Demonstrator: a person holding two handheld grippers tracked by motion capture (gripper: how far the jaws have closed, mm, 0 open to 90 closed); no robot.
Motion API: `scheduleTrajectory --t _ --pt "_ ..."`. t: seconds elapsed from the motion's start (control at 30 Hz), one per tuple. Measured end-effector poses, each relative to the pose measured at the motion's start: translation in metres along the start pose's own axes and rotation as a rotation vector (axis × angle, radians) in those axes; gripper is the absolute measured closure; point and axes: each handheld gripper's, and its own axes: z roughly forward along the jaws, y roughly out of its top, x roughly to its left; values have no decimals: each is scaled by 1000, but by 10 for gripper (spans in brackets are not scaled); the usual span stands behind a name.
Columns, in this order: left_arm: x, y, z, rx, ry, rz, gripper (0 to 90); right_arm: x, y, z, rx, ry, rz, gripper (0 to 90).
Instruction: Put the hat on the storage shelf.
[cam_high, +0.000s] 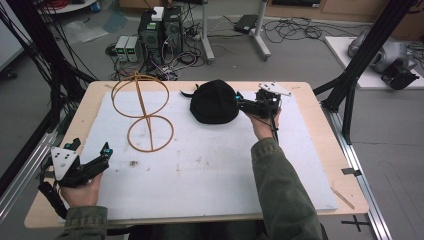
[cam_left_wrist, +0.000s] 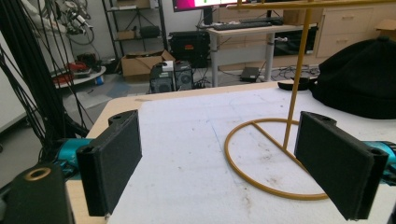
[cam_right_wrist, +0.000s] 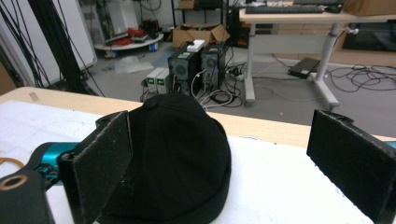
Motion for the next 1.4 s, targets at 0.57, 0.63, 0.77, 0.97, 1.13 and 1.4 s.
scheduleTrajectory --t 0.57,0.63,0.77,0.97,1.13,1.4 --pt "-1 -4 3 13 -10 1 152 38 0 63 100 21 -75 60" --pt "-1 -4 3 14 -11 3 152 44 -6 69 119 33 -86 60" --pt "-1 -4 3 15 -11 1 152 52 -19 81 171 30 -113 60" --pt "1 -5 3 11 -24 -11 153 55 -29 87 205 14 -80 177" --pt "2 -6 3 12 -23 -12 153 55 -31 90 211 -4 -102 235" --pt "0 -8 4 20 -24 -2 153 46 -35 94 273 77 8 610"
